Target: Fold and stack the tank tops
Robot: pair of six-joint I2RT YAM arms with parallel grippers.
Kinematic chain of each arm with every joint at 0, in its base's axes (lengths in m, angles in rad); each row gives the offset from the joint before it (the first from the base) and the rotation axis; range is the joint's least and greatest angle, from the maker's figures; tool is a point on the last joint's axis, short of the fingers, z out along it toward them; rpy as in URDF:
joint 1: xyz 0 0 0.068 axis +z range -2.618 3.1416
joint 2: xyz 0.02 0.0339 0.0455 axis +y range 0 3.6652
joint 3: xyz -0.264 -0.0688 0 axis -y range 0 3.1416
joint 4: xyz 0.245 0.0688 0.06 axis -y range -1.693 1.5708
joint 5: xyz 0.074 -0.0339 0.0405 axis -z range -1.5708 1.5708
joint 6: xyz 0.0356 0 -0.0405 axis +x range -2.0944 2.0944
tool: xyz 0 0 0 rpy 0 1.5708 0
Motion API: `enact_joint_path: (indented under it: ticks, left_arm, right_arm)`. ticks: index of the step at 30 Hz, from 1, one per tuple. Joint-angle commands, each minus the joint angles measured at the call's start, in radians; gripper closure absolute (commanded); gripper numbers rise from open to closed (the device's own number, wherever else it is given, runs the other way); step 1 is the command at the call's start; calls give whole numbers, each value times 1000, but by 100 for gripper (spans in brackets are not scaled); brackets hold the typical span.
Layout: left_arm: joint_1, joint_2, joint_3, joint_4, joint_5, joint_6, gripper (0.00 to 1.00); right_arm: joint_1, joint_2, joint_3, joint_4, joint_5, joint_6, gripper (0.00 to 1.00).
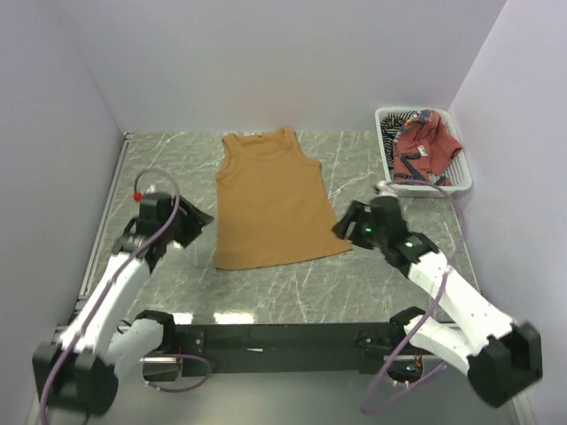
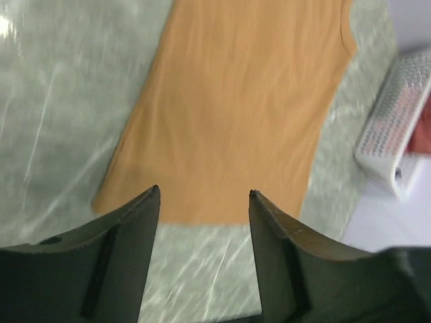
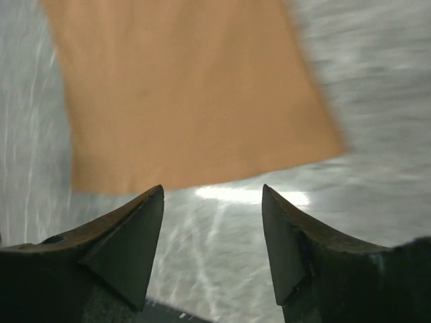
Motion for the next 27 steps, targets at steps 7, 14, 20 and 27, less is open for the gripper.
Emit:
enact_joint_path:
  ticks: [7,14,20,27]
  left_arm:
    - [111,620,480,96,-159,136,51]
    - [169,812,663,78,-170,136,54]
    - [170,809,680,76,-153,141,54]
    - [200,802,657,96,-124,147,55]
  right_arm:
    - [551,513,369,138,244,131,47]
    - [744,951,773,74,273,122,59]
    - [824,1143,981,-3,321,110,60]
    - [850,1286,1113,-81,365,98,59]
